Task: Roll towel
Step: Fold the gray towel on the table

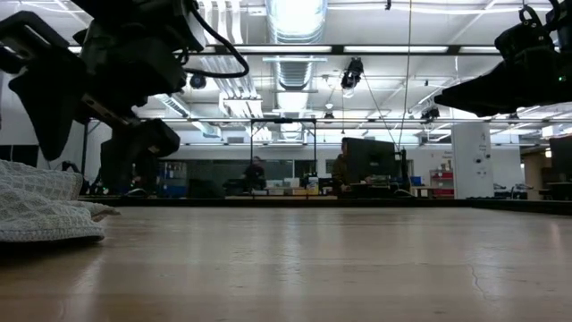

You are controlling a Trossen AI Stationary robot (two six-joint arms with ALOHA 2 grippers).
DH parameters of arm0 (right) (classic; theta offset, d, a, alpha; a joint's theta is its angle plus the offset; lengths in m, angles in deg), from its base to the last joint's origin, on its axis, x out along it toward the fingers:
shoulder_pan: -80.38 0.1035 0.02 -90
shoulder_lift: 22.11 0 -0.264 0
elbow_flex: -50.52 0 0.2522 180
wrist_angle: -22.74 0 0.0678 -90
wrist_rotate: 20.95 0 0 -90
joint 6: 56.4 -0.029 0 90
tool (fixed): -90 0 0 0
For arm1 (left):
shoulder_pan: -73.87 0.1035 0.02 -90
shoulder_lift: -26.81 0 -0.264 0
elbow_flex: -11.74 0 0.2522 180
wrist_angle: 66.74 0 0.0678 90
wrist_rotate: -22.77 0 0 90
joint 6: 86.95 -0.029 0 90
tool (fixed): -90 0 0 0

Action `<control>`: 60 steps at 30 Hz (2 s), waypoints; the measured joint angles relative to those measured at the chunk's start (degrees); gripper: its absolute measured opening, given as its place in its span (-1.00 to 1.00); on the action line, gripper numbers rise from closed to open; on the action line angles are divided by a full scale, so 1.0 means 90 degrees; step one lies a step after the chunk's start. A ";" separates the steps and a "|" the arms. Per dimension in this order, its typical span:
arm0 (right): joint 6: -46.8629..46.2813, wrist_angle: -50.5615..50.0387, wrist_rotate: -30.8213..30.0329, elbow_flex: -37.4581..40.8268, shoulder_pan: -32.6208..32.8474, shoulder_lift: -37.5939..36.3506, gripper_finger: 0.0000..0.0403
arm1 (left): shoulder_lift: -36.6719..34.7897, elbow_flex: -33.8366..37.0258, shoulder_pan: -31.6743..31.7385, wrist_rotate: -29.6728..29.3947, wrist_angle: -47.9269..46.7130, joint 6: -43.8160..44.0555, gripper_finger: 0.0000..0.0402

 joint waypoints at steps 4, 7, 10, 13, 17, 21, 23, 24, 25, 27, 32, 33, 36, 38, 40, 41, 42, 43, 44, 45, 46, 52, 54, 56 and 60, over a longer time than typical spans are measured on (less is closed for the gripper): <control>0.0000 -0.0002 0.0001 0.0000 0.0002 0.0001 0.43 | -0.0002 -0.0003 0.0000 -0.0013 0.0236 0.0858 0.29; -0.0002 0.0000 0.0001 0.0000 0.0000 -0.0001 0.43 | -0.0005 -0.0003 0.0000 -0.0038 0.0341 0.1388 0.29; 0.0000 -0.0002 0.0001 0.0000 0.0000 -0.0001 0.43 | -0.0005 -0.0002 -0.0018 -0.0049 0.0430 0.1847 0.29; -0.0002 -0.0002 0.0001 0.0000 0.0002 0.0001 0.43 | -0.0005 -0.0003 -0.0042 -0.0044 0.0427 0.2283 0.29; 0.0000 -0.0001 0.0000 0.0000 0.0001 0.0001 0.43 | -0.0005 -0.0002 -0.0046 -0.0001 0.0424 0.2658 0.29; -0.0002 0.0000 0.0000 0.0000 0.0001 -0.0001 0.43 | -0.0007 -0.0002 -0.0049 0.0220 0.0376 0.2469 0.29; -0.0001 0.0000 0.0001 0.0000 0.0000 -0.0001 0.43 | -0.0010 0.0012 -0.0057 0.0529 0.0320 0.2096 0.29; -0.0002 -0.0001 0.0000 0.0000 0.0000 0.0000 0.43 | -0.0010 0.0027 -0.0066 0.0664 0.0285 0.1889 0.29; -0.0002 -0.0002 -0.0001 0.0000 0.0000 -0.0001 0.43 | -0.0010 0.0032 -0.0077 0.0767 0.0264 0.1675 0.29; -0.0002 -0.0002 0.0001 -0.0001 0.0002 -0.0001 0.43 | -0.0010 0.0032 -0.0104 0.0868 0.0266 0.1258 0.29; 0.0000 -0.0002 0.0001 0.0000 0.0000 0.0001 0.43 | -0.0010 0.0032 -0.0129 0.0871 0.0266 0.0212 0.29; 0.0000 -0.0002 0.0000 0.0000 0.0000 0.0000 0.43 | -0.0010 0.0032 -0.0129 0.0868 0.0266 0.0046 0.29; -0.0001 -0.0002 0.0001 0.0000 0.0001 -0.0001 0.43 | -0.0010 0.0032 -0.0129 0.0841 0.0270 -0.0149 0.29; -0.0002 -0.0002 0.0000 0.0000 0.0002 -0.0001 0.43 | -0.0010 0.0032 -0.0129 0.0733 0.0269 0.0057 0.29; -0.0001 -0.0002 0.0000 0.0000 0.0000 -0.0001 0.43 | -0.0010 0.0032 -0.0129 0.0655 0.0273 0.0301 0.29; 0.0000 -0.0001 0.0001 0.0000 0.0001 0.0000 0.43 | -0.0010 0.0032 -0.0129 0.0632 0.0285 0.0348 0.29; -0.0002 -0.0002 0.0001 0.0000 0.0000 -0.0001 0.43 | -0.0010 0.0032 -0.0129 0.0628 0.0303 0.0368 0.29; 0.0000 -0.0001 0.0001 0.0000 0.0001 0.0001 0.43 | -0.0010 0.0032 -0.0129 0.0600 0.0353 0.0373 0.29; 0.0000 -0.0002 -0.0001 0.0000 0.0000 0.0001 0.43 | -0.0010 0.0032 -0.0129 0.0587 0.0432 0.0393 0.29; -0.0002 -0.0002 0.0001 0.0000 0.0002 -0.0001 0.43 | -0.0010 0.0032 -0.0129 0.0552 0.0511 0.0432 0.29; -0.0001 -0.0001 0.0001 0.0000 0.0001 0.0000 0.43 | -0.0010 0.0032 -0.0129 0.0496 0.0613 0.0497 0.29; 0.0000 -0.0002 0.0000 0.0000 0.0000 -0.0001 0.43 | 0.0002 0.0032 -0.0131 -0.0142 0.1036 0.0936 0.29; 0.0000 -0.0002 -0.0001 0.0000 0.0002 0.0001 0.43 | 0.0007 0.0037 -0.0129 -0.0218 0.1036 0.0944 0.29; 0.0000 -0.0002 0.0000 0.0000 0.0002 0.0000 0.43 | 0.0007 0.0083 -0.0130 -0.0232 0.1052 0.0934 0.29; -0.0001 -0.0002 -0.0001 0.0000 0.0001 -0.0001 0.43 | 0.0007 0.0278 -0.0131 -0.0214 0.1046 0.0982 0.29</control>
